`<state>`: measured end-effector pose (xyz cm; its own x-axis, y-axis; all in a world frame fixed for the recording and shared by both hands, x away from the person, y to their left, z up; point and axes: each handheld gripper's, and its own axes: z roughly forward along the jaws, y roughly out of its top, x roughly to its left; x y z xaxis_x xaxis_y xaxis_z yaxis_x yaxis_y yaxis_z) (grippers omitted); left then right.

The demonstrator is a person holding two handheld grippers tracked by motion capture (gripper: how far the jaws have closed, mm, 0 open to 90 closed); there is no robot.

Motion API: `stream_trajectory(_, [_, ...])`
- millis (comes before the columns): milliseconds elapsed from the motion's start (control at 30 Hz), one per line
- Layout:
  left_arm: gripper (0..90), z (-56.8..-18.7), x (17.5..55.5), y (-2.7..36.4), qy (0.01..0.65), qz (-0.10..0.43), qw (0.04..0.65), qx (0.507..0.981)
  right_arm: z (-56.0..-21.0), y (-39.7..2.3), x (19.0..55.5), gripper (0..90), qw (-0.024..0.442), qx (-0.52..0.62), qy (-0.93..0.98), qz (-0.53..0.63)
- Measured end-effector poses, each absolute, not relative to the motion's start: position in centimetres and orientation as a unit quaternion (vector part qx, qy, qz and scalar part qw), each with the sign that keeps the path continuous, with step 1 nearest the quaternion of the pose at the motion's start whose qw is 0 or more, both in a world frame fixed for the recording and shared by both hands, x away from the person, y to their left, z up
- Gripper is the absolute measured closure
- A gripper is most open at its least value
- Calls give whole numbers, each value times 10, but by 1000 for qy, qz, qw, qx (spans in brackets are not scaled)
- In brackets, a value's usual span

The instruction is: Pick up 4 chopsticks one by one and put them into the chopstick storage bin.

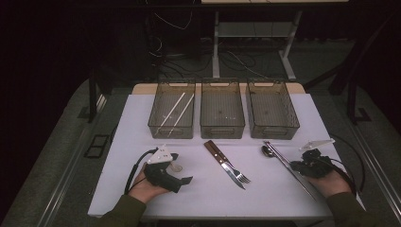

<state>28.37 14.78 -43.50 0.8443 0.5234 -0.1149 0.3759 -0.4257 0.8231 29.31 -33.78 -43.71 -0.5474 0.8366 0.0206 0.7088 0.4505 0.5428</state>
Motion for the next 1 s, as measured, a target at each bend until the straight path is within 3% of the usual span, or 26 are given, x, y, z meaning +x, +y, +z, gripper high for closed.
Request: stream_trajectory(1000, [0,-435,280,154,252,61,482,837,-405,-345,298,857,108,438,825,341])
